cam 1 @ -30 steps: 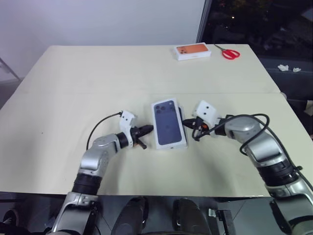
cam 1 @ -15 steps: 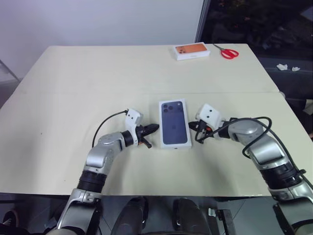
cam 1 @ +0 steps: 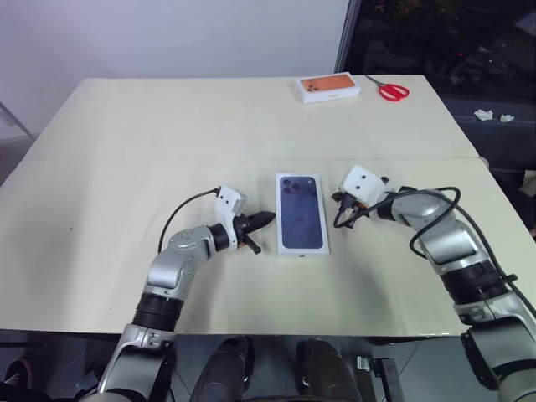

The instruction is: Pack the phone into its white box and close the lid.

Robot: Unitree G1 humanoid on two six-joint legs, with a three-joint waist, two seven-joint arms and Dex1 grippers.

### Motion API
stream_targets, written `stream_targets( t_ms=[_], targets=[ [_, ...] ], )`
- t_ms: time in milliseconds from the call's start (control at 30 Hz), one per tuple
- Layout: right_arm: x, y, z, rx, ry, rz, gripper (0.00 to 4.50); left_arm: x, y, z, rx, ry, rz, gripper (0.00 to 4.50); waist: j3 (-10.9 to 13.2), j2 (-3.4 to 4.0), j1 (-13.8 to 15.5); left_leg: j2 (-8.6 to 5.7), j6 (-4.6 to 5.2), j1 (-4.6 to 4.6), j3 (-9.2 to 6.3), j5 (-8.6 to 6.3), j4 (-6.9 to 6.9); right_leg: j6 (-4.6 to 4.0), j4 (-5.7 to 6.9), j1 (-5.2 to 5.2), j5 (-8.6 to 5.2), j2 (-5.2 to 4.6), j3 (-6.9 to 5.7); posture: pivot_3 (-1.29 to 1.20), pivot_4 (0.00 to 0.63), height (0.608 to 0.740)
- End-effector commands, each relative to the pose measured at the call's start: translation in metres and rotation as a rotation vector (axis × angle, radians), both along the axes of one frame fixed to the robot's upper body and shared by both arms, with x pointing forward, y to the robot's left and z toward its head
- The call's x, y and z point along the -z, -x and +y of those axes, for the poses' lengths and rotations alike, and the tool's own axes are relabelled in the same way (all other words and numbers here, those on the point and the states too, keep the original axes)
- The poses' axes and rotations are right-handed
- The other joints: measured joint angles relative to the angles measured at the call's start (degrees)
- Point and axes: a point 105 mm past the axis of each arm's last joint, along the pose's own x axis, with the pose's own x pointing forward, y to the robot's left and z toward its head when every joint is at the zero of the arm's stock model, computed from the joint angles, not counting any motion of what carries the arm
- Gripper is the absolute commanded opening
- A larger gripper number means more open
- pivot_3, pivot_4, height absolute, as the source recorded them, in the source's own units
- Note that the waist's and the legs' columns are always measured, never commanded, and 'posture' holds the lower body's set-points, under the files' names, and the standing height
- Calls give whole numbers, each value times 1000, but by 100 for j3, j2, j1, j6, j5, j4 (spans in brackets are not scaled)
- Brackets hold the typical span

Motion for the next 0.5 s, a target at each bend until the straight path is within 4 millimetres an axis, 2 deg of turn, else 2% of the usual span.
stream_targets(
  t_ms=[33,167,233,300,367,500],
  targets=[
    [-28,-7,-2,11,-38,-97,67,-19,-4,5,-16,14,-74,0,0,0,-4,0,0,0,0,0,0,0,0,-1,0,0,0,0,150,740],
    [-46,-9,3,20,-162,-108,67,-34,-7,9,-34,43,-108,0,0,0,-24,1,0,0,0,0,0,0,2,-1,0,2,1,0,150,740],
    [-59,-4,18,-39,-249,-104,67,-44,-8,8,-33,56,-130,0,0,0,-30,2,0,0,0,0,0,0,4,-2,0,3,2,0,150,740],
    [-62,1,27,-79,-276,-97,67,-48,-8,7,-31,62,-137,0,0,0,-28,3,-1,0,-1,1,0,0,4,-3,0,3,3,0,150,740],
    [-54,6,38,-112,-286,-66,67,-52,-8,5,-28,62,-146,0,0,0,-24,2,-1,0,-1,1,-1,0,3,-2,0,3,3,0,150,740],
    [-36,11,49,-134,-246,-49,67,-59,-8,-1,-12,91,-152,0,0,0,-18,1,-1,0,-1,1,2,0,4,0,0,2,2,0,150,740]
  ],
)
